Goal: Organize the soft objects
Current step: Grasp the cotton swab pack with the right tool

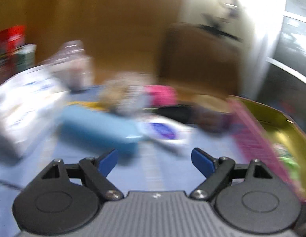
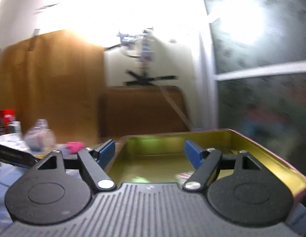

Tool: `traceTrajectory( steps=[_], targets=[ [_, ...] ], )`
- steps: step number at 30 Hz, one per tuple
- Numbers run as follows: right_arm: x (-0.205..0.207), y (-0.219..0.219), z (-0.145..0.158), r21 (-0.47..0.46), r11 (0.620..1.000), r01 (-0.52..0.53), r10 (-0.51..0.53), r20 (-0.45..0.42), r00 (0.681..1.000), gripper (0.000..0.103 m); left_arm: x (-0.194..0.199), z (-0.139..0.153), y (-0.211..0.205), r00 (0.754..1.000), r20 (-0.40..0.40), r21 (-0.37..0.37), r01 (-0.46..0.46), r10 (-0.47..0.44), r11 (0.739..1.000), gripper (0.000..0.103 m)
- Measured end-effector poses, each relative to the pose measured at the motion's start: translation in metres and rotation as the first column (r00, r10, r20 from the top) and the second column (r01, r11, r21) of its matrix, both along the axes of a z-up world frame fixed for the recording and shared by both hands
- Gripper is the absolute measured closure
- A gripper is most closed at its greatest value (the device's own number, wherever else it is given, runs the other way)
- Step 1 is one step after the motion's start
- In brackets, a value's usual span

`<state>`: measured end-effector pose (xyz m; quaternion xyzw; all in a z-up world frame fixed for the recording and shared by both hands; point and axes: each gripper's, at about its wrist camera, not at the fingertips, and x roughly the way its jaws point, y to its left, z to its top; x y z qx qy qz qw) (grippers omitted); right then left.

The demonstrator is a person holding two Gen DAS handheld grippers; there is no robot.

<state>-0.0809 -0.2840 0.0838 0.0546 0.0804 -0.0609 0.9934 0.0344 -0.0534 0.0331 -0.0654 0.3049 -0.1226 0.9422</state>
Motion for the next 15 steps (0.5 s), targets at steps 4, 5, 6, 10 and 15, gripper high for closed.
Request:
traceTrajectory(
  steps=[4, 5, 6, 10, 15],
  targets=[
    [0.030, 0.036, 0.002, 0.089, 0.979, -0.184, 0.191, -0.084, 0.978, 0.023, 0.012, -0.015, 0.056, 0.984, -0.015, 0.015, -0.180, 0.180, 0.984, 0.018],
    [0.042, 0.043, 0.002, 0.135, 0.965, -0.224, 0.239, -0.109, 0.965, 0.023, 0.014, -0.018, 0.065, 0.979, -0.019, 0.007, -0.205, 0.205, 0.979, 0.018],
    [0.055, 0.051, 0.002, 0.179, 0.949, -0.259, 0.284, -0.130, 0.950, 0.023, 0.016, -0.020, 0.071, 0.976, -0.025, -0.009, -0.219, 0.218, 0.976, 0.018],
    [0.118, 0.076, 0.011, 0.314, 0.899, -0.304, 0.371, -0.183, 0.910, 0.023, 0.017, -0.022, 0.090, 0.975, -0.021, -0.112, -0.222, 0.221, 0.969, 0.018],
    [0.210, 0.104, 0.007, 0.468, 0.835, -0.291, 0.447, -0.267, 0.854, 0.023, 0.011, -0.020, 0.099, 0.975, 0.014, -0.175, -0.216, 0.222, 0.961, 0.013]
  ],
)
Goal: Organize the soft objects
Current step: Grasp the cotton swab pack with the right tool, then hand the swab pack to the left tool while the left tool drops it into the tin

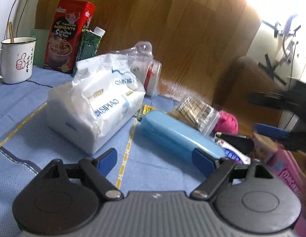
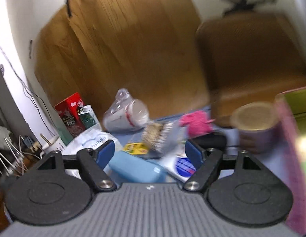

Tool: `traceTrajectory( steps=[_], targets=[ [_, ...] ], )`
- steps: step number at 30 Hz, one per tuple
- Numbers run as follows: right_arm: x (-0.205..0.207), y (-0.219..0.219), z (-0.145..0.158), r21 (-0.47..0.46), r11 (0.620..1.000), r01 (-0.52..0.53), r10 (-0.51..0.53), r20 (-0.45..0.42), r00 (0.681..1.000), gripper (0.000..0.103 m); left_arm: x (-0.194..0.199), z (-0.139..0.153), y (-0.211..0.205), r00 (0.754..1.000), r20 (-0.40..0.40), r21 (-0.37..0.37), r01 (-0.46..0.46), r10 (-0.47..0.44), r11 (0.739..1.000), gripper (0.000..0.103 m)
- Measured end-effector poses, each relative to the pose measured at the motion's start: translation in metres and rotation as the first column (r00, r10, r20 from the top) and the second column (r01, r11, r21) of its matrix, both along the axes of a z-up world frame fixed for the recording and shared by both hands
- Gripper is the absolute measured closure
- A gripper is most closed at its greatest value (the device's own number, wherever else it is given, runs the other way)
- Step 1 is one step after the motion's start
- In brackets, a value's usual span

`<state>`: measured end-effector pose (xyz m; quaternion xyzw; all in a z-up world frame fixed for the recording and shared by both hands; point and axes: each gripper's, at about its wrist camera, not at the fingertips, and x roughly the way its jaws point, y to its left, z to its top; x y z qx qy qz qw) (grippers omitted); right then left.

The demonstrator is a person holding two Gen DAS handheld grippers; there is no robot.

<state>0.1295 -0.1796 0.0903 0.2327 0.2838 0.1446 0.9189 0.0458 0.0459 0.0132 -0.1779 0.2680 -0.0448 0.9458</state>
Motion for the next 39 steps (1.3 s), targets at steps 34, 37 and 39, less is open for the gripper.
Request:
traceTrajectory(
  steps=[34, 37, 39],
  targets=[
    [-0.135, -0.030, -0.054, 0.091, 0.986, -0.137, 0.149, -0.132, 0.980, 0.058, -0.023, -0.003, -0.053, 0.859, 0.034, -0.215, 0.505, -0.510, 0.836, 0.003],
    [-0.159, -0.026, -0.051, -0.049, 0.995, -0.087, 0.083, -0.066, 0.994, 0.020, -0.026, -0.007, -0.064, 0.864, -0.010, -0.204, 0.491, -0.503, 0.847, 0.003],
    [-0.171, -0.023, -0.049, -0.170, 0.978, -0.122, 0.122, -0.010, 0.992, 0.020, -0.030, -0.004, -0.071, 0.863, -0.023, -0.189, 0.493, -0.506, 0.849, 0.004]
  ],
)
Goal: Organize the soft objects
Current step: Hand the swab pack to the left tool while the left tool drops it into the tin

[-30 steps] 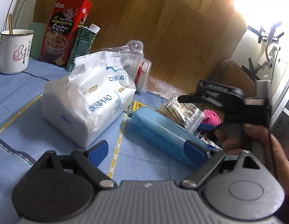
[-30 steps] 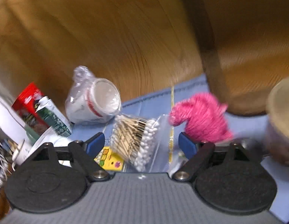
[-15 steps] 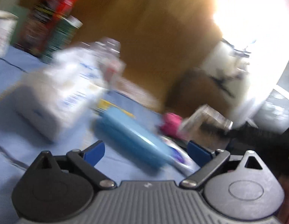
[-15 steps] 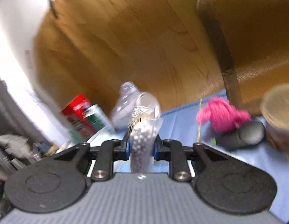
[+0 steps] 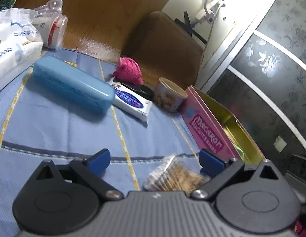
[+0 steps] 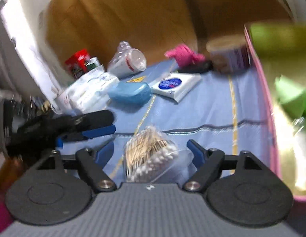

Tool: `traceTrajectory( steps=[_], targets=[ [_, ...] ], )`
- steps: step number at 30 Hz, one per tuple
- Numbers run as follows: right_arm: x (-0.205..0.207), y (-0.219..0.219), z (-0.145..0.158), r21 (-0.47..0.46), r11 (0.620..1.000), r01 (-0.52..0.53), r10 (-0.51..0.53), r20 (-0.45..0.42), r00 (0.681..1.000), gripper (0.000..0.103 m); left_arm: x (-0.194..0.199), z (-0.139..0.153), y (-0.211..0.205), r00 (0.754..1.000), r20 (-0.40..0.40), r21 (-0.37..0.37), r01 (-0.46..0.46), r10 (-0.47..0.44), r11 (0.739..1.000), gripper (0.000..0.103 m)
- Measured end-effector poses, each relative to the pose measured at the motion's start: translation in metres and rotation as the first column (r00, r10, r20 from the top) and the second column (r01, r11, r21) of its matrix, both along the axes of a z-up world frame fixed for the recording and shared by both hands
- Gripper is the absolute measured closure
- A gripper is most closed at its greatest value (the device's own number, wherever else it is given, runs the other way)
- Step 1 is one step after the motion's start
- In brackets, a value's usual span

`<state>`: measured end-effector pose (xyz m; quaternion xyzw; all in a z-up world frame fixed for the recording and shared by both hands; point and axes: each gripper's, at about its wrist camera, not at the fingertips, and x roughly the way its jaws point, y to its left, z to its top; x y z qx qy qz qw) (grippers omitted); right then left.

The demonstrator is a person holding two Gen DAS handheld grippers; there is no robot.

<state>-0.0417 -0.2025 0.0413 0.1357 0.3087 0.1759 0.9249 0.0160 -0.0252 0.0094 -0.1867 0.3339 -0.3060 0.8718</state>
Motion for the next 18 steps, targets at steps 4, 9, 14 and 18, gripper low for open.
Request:
traceTrajectory(
  steps=[4, 9, 14, 18],
  targets=[
    [-0.012, 0.006, -0.008, -0.124, 0.990, -0.063, 0.071, 0.056, 0.996, 0.018, -0.013, 0.005, -0.019, 1.000, 0.015, 0.073, 0.027, -0.028, 0.997, 0.011],
    [-0.018, 0.022, -0.028, -0.285, 0.956, -0.074, 0.111, 0.117, 0.987, 0.023, -0.026, -0.004, -0.046, 0.998, 0.010, 0.189, 0.064, -0.067, 0.980, 0.043],
    [-0.023, 0.014, -0.019, -0.285, 0.958, -0.022, 0.080, 0.194, 0.978, 0.045, -0.037, 0.029, -0.061, 0.993, 0.078, 0.163, 0.074, -0.088, 0.984, 0.043],
    [-0.039, -0.006, 0.011, -0.238, 0.966, 0.101, -0.015, 0.339, 0.941, 0.045, -0.044, 0.071, -0.093, 0.970, 0.188, 0.128, 0.134, -0.157, 0.983, 0.042]
  ],
)
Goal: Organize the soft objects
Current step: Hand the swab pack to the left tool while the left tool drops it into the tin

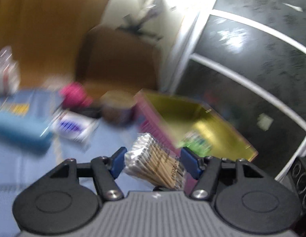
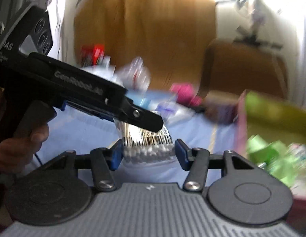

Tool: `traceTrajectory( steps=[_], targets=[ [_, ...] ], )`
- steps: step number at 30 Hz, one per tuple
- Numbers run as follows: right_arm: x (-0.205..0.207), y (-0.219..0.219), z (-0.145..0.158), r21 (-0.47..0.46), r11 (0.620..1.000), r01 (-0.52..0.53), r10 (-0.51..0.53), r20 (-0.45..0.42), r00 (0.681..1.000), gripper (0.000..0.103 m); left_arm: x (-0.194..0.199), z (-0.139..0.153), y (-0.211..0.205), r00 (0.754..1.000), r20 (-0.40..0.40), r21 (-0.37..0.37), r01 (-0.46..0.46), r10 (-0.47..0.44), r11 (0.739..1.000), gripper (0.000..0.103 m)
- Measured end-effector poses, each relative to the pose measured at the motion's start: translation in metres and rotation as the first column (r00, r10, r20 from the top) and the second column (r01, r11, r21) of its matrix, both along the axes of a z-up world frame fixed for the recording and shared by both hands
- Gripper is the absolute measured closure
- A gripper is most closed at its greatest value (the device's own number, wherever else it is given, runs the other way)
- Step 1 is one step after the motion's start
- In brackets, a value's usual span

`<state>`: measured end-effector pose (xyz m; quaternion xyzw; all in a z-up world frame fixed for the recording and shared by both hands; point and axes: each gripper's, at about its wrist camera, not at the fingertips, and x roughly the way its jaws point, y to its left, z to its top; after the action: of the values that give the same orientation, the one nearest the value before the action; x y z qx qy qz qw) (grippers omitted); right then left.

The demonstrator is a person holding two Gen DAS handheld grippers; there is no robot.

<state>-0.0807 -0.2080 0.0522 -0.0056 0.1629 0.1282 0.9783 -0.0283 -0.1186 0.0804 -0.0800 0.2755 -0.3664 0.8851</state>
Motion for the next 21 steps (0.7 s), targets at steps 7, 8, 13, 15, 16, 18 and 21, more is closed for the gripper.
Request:
traceTrajectory(
  steps=[7, 8, 13, 15, 16, 18, 21],
  targets=[
    [-0.015, -0.061, 0.012, 0.009, 0.974, 0.225, -0.225, 0.073, 0.972, 0.045, 0.013, 0.012, -0.108, 0.991, 0.039, 0.081, 0.126, -0.130, 0.989, 0.041],
    [-0.016, -0.070, 0.011, 0.012, 0.967, 0.256, -0.256, 0.063, 0.965, 0.045, 0.016, 0.009, -0.122, 0.989, 0.030, 0.091, 0.142, -0.145, 0.986, 0.041],
    [-0.020, -0.113, 0.000, -0.035, 0.905, 0.424, -0.423, 0.025, 0.906, 0.042, 0.015, -0.010, -0.179, 0.980, -0.001, 0.160, 0.194, -0.197, 0.968, 0.020],
    [-0.020, -0.129, -0.004, -0.062, 0.871, 0.487, -0.487, 0.011, 0.873, 0.033, 0.010, -0.011, -0.187, 0.982, 0.028, 0.179, 0.180, -0.188, 0.967, 0.016],
    [-0.020, -0.136, -0.006, -0.063, 0.850, 0.522, -0.523, 0.009, 0.852, 0.030, 0.008, -0.012, -0.186, 0.981, 0.037, 0.179, 0.178, -0.188, 0.967, 0.016],
    [-0.026, -0.152, -0.006, -0.031, 0.831, 0.556, -0.556, 0.005, 0.831, 0.030, 0.009, -0.010, -0.181, 0.984, 0.044, 0.176, 0.163, -0.173, 0.971, 0.016],
    [-0.031, -0.167, -0.003, 0.052, 0.815, 0.577, -0.578, 0.002, 0.816, 0.030, 0.012, -0.006, -0.161, 0.991, 0.045, 0.153, 0.119, -0.127, 0.981, 0.016]
  ],
)
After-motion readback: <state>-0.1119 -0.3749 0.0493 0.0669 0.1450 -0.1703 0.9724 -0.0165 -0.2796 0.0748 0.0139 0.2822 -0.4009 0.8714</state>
